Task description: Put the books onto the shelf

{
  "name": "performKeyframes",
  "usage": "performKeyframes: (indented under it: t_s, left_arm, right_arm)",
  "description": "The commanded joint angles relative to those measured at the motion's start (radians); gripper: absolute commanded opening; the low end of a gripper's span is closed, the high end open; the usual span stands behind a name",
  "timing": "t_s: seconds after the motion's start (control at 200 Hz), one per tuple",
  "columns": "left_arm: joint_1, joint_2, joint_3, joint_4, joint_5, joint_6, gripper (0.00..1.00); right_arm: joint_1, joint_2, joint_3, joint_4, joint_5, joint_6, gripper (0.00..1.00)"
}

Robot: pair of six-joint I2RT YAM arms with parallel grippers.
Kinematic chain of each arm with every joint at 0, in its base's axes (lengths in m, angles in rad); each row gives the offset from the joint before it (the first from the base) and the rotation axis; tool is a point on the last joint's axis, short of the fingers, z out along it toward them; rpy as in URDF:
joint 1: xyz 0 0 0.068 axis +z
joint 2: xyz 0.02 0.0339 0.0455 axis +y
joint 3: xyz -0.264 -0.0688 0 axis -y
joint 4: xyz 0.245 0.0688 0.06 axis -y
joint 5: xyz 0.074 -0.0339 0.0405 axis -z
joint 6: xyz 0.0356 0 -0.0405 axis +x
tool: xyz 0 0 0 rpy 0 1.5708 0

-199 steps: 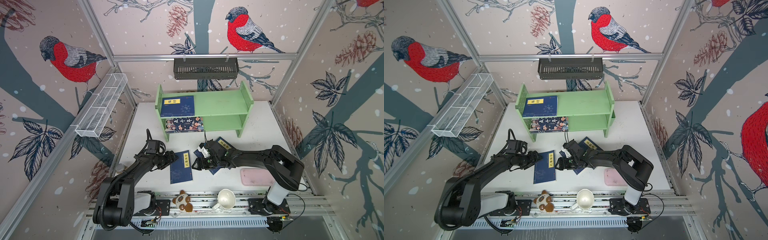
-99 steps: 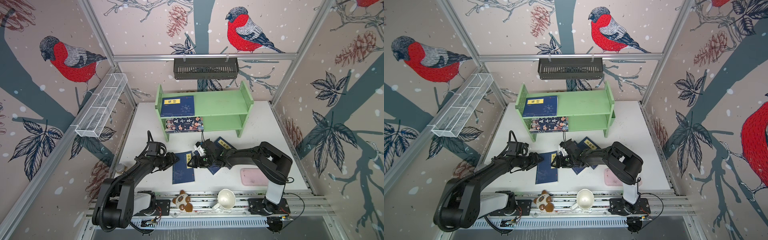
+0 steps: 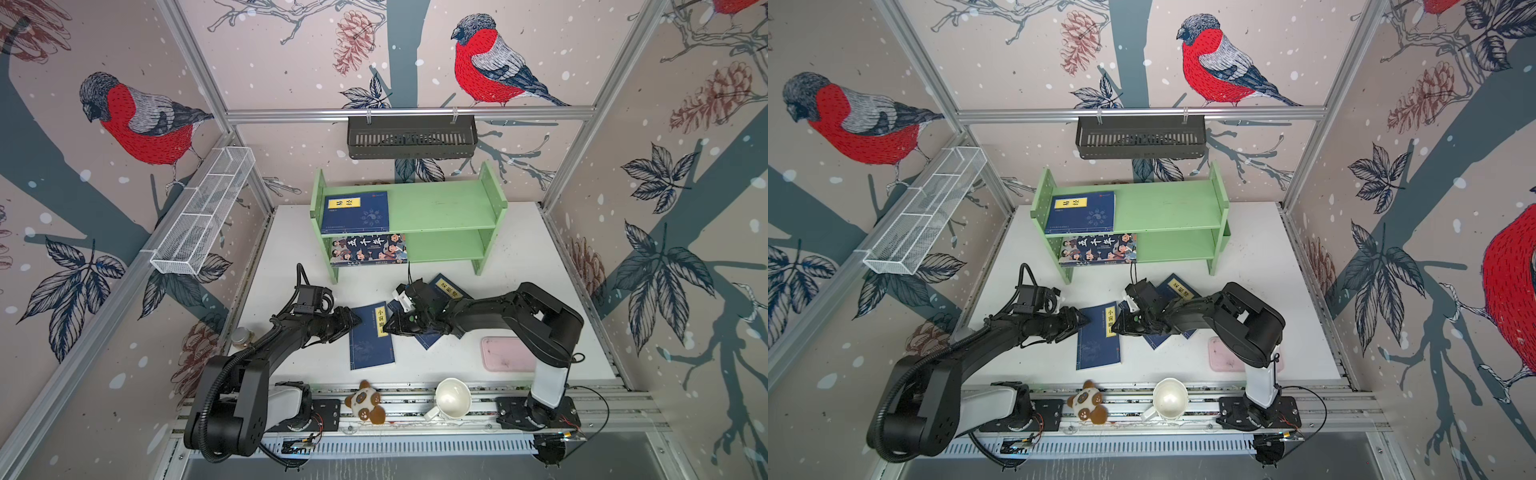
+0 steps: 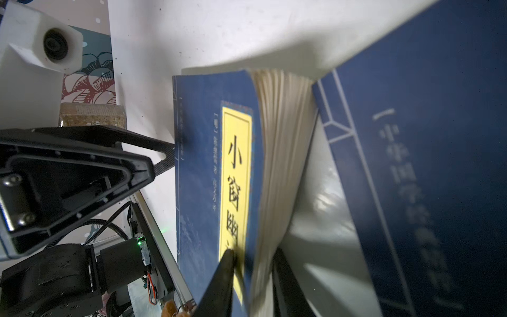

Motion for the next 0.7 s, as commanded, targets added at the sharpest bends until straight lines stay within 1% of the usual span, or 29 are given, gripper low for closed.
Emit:
performKeyframes:
  t_s: [0.0, 0.035, 0.12, 0.225, 0.39, 0.545, 0.64, 0.695]
  left_arm:
    - [-0.004, -0.012, -0.007, 0.034, 0.058, -0.008, 0.6]
    - [-0.004, -0.015, -0.009, 0.04, 0.062, -0.011, 0.6]
    - [-0.004, -0.026, -0.014, 0.054, 0.082, -0.017, 0.61]
    - [-0.007, -0.037, -0.021, 0.066, 0.106, -0.024, 0.61]
    - [-0.01, -0.052, -0.034, 0.091, 0.139, -0.039, 0.6]
    - [-0.012, -0.069, -0.039, 0.104, 0.147, -0.049, 0.6]
    - [-0.012, -0.079, -0.037, 0.103, 0.141, -0.048, 0.61]
    - [-0.01, -0.097, -0.031, 0.094, 0.13, -0.041, 0.64]
  right_arm:
    - [0.002, -0.012, -0.005, 0.103, -0.064, 0.016, 0.2]
    - [0.002, -0.012, -0.002, 0.103, -0.067, 0.012, 0.17]
    - [0.002, -0.013, 0.0, 0.114, -0.073, 0.01, 0.17]
    - [0.001, -0.012, 0.0, 0.122, -0.076, 0.007, 0.23]
    - [-0.011, -0.001, -0.013, 0.148, -0.076, 0.02, 0.23]
    - [-0.024, -0.004, -0.031, 0.18, -0.083, 0.032, 0.17]
    - [-0.029, -0.017, -0.037, 0.189, -0.096, 0.03, 0.09]
    - [-0.032, -0.031, -0.041, 0.19, -0.103, 0.022, 0.05]
